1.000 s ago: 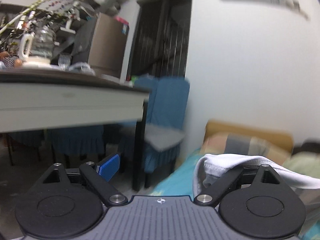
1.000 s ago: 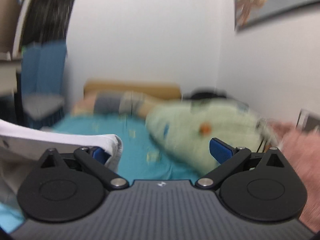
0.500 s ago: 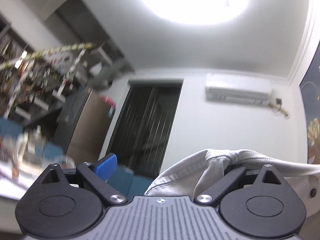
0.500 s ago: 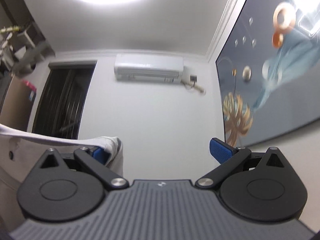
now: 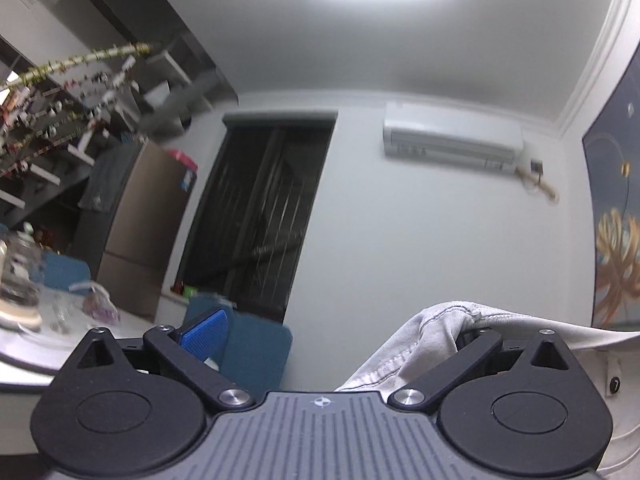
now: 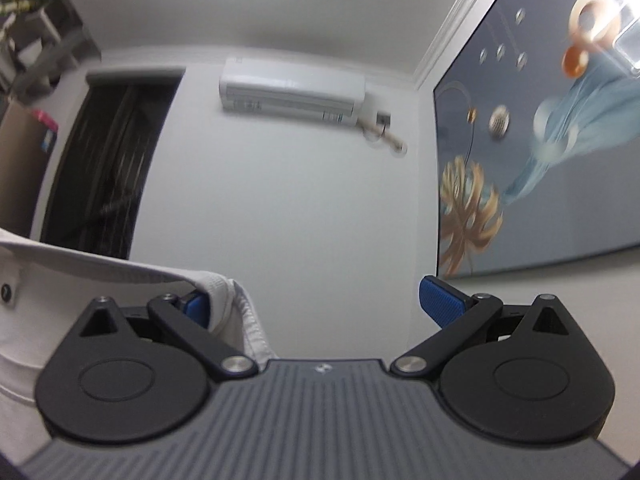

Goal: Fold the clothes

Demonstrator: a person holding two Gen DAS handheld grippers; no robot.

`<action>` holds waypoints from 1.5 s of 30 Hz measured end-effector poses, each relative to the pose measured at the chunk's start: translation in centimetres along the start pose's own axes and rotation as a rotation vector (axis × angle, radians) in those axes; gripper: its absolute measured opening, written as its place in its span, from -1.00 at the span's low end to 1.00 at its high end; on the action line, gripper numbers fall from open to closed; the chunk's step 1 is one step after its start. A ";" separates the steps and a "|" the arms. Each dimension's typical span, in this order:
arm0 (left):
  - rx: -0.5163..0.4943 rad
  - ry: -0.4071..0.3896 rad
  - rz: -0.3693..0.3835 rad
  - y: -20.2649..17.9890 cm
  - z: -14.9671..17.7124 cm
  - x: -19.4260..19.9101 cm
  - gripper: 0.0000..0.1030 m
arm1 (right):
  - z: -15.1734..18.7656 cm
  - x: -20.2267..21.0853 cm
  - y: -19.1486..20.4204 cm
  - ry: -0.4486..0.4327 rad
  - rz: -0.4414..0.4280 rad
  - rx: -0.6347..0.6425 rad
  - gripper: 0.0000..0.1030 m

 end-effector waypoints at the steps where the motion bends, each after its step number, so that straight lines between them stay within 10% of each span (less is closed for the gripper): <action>1: -0.002 0.027 -0.014 0.9 2.5 -2.7 1.00 | 2.1 -2.1 1.3 0.029 -0.018 -0.009 1.00; 16: -0.144 0.358 -0.249 12.8 40.3 -45.4 1.00 | 35.4 -36.6 26.2 0.424 -0.176 0.071 1.00; 24: -0.145 0.761 -0.345 21.7 60.8 -56.3 0.89 | 52.7 -47.1 37.9 0.695 -0.348 0.139 1.00; 33: -0.499 1.085 -0.227 21.2 66.3 -57.8 0.96 | 54.9 -47.3 42.3 0.824 -0.671 0.141 1.00; 38: -0.435 1.026 -0.143 19.7 61.6 -55.1 0.99 | 50.7 -45.2 41.0 0.757 -0.650 0.108 1.00; 45: -0.299 0.884 -0.085 16.7 52.2 -42.0 0.99 | 42.9 -36.2 34.3 0.639 -0.607 -0.032 1.00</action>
Point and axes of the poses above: each gripper's, at about its wrist camera, not at the fingertips, and x roughly against the way its jaws point, y to its left, z to its underside, the point moved 5 cm from there along -x, roughly the way its jaws point, and after that the axes turned 13 degrees about x, right-handed, at the moved point
